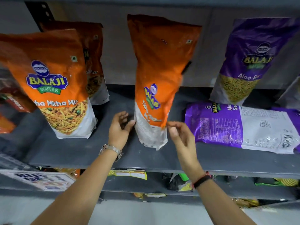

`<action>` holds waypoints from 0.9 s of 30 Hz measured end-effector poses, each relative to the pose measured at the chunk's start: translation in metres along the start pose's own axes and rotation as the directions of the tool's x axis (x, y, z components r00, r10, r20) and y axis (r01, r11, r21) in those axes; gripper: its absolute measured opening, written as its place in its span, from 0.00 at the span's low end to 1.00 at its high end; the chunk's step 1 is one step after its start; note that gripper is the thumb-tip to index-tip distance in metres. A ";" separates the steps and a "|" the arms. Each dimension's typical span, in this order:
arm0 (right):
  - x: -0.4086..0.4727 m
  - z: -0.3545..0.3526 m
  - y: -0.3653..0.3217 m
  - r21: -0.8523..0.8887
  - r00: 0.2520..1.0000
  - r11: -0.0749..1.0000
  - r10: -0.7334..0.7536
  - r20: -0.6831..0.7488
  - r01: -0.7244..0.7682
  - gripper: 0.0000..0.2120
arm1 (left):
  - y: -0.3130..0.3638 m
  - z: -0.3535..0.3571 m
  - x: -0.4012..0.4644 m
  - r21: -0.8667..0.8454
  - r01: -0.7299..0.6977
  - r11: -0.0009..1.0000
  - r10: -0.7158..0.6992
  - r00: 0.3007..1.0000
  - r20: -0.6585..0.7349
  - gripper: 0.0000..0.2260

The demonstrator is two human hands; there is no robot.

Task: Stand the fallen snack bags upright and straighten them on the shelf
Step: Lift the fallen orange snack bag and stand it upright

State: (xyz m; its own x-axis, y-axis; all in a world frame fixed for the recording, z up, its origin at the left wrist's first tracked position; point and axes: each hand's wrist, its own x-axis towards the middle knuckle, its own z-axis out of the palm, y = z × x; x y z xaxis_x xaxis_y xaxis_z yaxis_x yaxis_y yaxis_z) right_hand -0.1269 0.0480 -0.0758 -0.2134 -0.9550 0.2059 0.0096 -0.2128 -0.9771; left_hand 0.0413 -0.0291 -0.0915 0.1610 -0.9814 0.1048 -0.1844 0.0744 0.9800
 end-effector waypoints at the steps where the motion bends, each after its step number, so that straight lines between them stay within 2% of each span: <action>1: 0.000 0.000 -0.001 0.020 1.000 1.000 -0.018 -0.024 0.018 0.25 | 0.002 0.002 -0.005 -0.065 -0.010 0.998 0.009 1.000 -0.024 0.13; 3: 0.010 0.000 -0.003 0.051 0.999 0.999 -0.005 -0.038 0.007 0.27 | 0.004 0.004 -0.022 -0.217 -0.053 0.975 0.056 0.998 0.004 0.16; 4: 0.018 0.000 -0.003 0.044 0.999 0.999 0.030 -0.026 -0.029 0.26 | 0.004 0.005 -0.032 -0.262 -0.087 0.961 0.105 0.993 0.058 0.22; 6: 0.034 0.005 -0.002 0.001 0.992 0.994 0.110 0.055 -0.110 0.29 | 0.002 0.009 -0.047 -0.175 -0.173 0.969 0.208 0.955 0.211 0.35; 7: 0.040 0.009 0.000 0.002 0.985 0.991 0.132 0.108 -0.133 0.29 | -0.001 0.012 -0.050 -0.080 -0.213 0.974 0.227 0.936 0.270 0.37; 8: 0.044 0.013 0.001 0.019 0.980 0.991 0.129 0.152 -0.134 0.28 | -0.002 0.013 -0.049 0.015 -0.236 0.972 0.222 0.931 0.289 0.37; 10: 0.041 0.017 0.004 0.035 0.979 0.995 0.091 0.180 -0.099 0.21 | -0.003 0.010 -0.039 0.106 -0.241 0.965 0.208 0.944 0.257 0.29; 13: 0.024 0.012 0.012 0.021 0.998 0.998 0.060 0.034 -0.061 0.19 | -0.004 -0.008 -0.016 0.121 -0.192 0.974 0.165 0.964 0.207 0.15; 15: 0.019 0.004 0.015 -0.053 0.998 0.997 0.050 -0.047 -0.052 0.24 | -0.007 -0.016 -0.005 0.079 -0.157 0.984 0.141 0.974 0.178 0.12; 18: 0.032 -0.008 0.016 -0.191 0.995 0.977 0.102 0.015 -0.097 0.38 | -0.005 -0.011 -0.005 -0.044 -0.087 0.995 0.094 0.977 0.193 0.18; 19: 0.039 -0.011 0.015 -0.202 0.991 0.974 0.116 0.074 -0.099 0.41 | -0.005 -0.007 -0.006 -0.055 -0.063 0.996 0.073 0.974 0.215 0.24; 21: 0.049 -0.013 0.016 -0.187 0.976 0.980 0.106 0.190 -0.070 0.38 | -0.006 -0.003 -0.006 -0.020 -0.032 0.999 0.036 0.966 0.257 0.38; 22: 0.051 -0.012 0.018 -0.190 0.972 0.980 0.103 0.211 -0.063 0.34 | -0.006 -0.002 -0.004 0.001 -0.029 1.000 0.027 0.965 0.261 0.42; 24: 0.052 -0.011 0.024 -0.196 0.976 0.978 0.104 0.193 -0.066 0.30 | -0.007 -0.003 0.001 0.025 -0.020 0.999 0.013 0.968 0.251 0.41; 27: 0.051 -0.009 0.026 -0.195 0.982 0.979 0.095 0.163 -0.062 0.29 | -0.008 -0.005 0.004 0.052 -0.019 0.998 0.004 0.962 0.273 0.39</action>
State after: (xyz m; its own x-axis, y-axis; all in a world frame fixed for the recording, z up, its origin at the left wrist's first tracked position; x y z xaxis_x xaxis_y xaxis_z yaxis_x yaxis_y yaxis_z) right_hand -0.1466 -0.0039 -0.0913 -0.0492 -0.9917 0.1185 -0.1674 -0.1088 -0.9799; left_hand 0.0479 -0.0327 -0.0981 -0.1101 -0.9922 0.0589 -0.2372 0.0838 0.9678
